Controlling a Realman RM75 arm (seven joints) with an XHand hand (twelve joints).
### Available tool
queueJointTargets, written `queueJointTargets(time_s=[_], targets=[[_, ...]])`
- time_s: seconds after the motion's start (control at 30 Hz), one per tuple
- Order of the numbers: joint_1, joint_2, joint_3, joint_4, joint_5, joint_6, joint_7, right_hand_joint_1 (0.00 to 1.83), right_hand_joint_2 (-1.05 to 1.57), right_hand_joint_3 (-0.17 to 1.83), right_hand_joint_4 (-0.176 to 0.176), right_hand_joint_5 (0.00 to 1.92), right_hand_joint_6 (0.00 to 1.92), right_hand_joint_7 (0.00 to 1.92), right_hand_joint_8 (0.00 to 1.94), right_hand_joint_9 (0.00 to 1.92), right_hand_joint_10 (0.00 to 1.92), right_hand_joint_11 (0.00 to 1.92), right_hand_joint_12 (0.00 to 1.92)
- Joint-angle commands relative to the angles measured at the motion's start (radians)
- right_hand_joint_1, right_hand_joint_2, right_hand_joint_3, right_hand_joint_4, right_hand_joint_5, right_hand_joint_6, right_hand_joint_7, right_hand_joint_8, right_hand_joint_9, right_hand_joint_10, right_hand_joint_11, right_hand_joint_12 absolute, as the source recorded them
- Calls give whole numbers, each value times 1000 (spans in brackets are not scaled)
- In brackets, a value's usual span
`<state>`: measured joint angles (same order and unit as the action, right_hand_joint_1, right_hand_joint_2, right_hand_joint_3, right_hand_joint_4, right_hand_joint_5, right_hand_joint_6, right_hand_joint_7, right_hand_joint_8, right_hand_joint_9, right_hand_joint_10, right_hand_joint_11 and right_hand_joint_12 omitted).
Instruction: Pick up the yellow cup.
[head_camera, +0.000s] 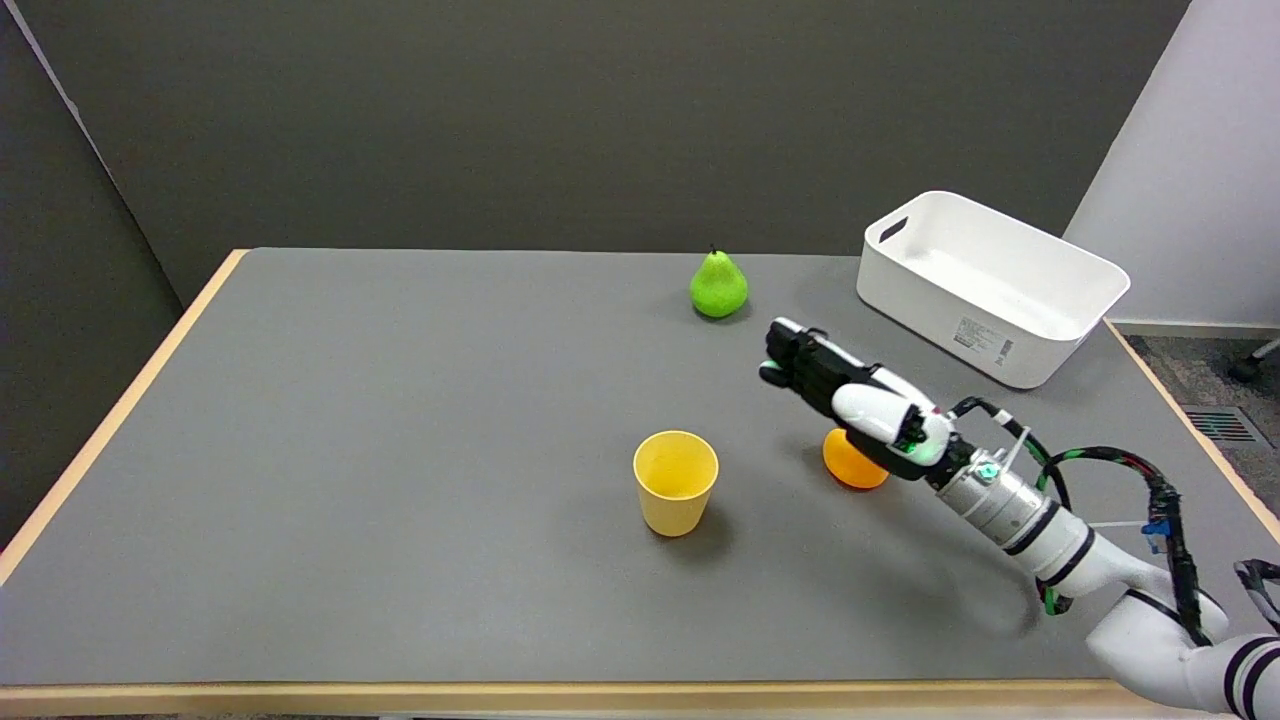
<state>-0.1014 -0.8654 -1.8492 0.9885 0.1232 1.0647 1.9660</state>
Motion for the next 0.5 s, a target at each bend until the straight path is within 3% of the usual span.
queueJointTargets(time_s=[0.03,0.3,0.4,0.5], targets=[[26,-57,-7,100,-186,-194,43,408,529,927,-176,56,138,27,2,12,5,-1,425],[25,-61,-4,179,-210,-245,33,429,509,912,-176,44,132,6,-1,2,6,-1,415],[23,-57,-4,211,-236,-284,33,224,572,818,-176,21,205,-1,29,-1,-1,-1,381],[23,-60,-9,229,-262,-332,32,238,605,772,-176,-1,226,-1,1,-1,-1,-1,296]])
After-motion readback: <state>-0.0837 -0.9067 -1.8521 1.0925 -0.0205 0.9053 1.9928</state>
